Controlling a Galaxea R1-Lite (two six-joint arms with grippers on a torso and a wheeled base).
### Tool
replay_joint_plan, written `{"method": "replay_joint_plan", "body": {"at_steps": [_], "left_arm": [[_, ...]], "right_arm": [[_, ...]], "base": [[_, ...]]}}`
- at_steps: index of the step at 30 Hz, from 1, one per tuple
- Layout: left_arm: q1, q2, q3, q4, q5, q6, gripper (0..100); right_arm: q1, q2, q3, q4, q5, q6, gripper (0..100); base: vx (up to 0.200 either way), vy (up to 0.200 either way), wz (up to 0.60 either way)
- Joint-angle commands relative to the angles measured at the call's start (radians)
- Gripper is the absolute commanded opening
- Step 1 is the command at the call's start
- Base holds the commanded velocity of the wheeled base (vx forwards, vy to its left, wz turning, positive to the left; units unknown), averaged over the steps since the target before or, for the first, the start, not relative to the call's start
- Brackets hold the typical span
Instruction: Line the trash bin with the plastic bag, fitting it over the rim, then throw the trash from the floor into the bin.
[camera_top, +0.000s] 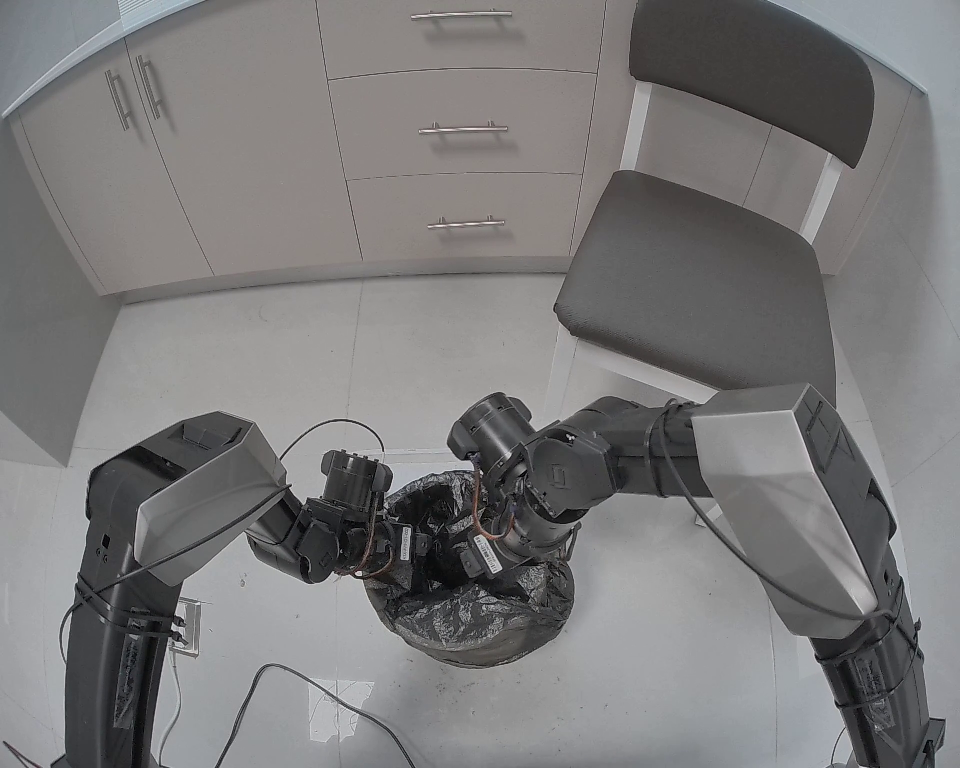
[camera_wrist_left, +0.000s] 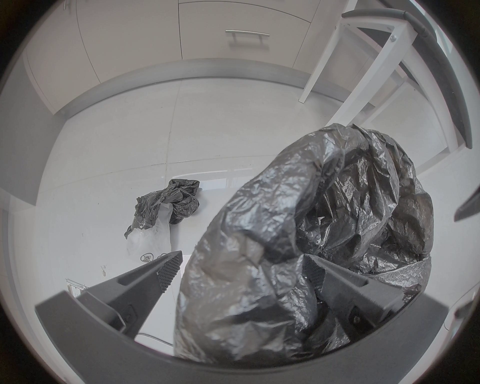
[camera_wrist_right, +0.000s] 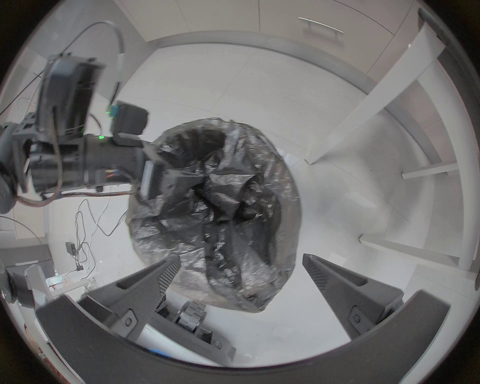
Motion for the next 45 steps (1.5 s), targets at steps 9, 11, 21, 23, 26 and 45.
{"method": "replay_joint_plan", "body": {"at_steps": [9, 11, 21, 23, 26, 45], "left_arm": [[0.006, 0.011, -0.007, -0.002, -0.004, -0.002, 100], [0.006, 0.011, -0.004, -0.002, -0.004, -0.005, 100], [0.009, 0.015, -0.03, -0.002, -0.005, -0.009, 100], [0.009, 0.015, -0.036, -0.002, -0.005, -0.009, 100], [0.008, 0.015, -0.036, -0.002, -0.005, -0.011, 100], [0.008, 0.006, -0.033, -0.011, -0.005, -0.079, 100]], "right_arm": [[0.069, 0.087, 0.001, -0.007, 0.021, 0.011, 100], [0.069, 0.101, 0.001, -0.039, 0.021, 0.014, 100], [0.066, 0.102, 0.001, -0.199, 0.01, 0.002, 100], [0.065, 0.108, 0.001, -0.194, 0.009, -0.003, 100], [0.063, 0.116, 0.001, -0.188, 0.0, -0.029, 100], [0.059, 0.188, 0.001, -0.182, -0.016, -0.043, 100]], "base": [[0.0, 0.0, 0.0], [0.0, 0.0, 0.0], [0.0, 0.0, 0.0], [0.0, 0.0, 0.0], [0.0, 0.0, 0.0], [0.0, 0.0, 0.0]]}}
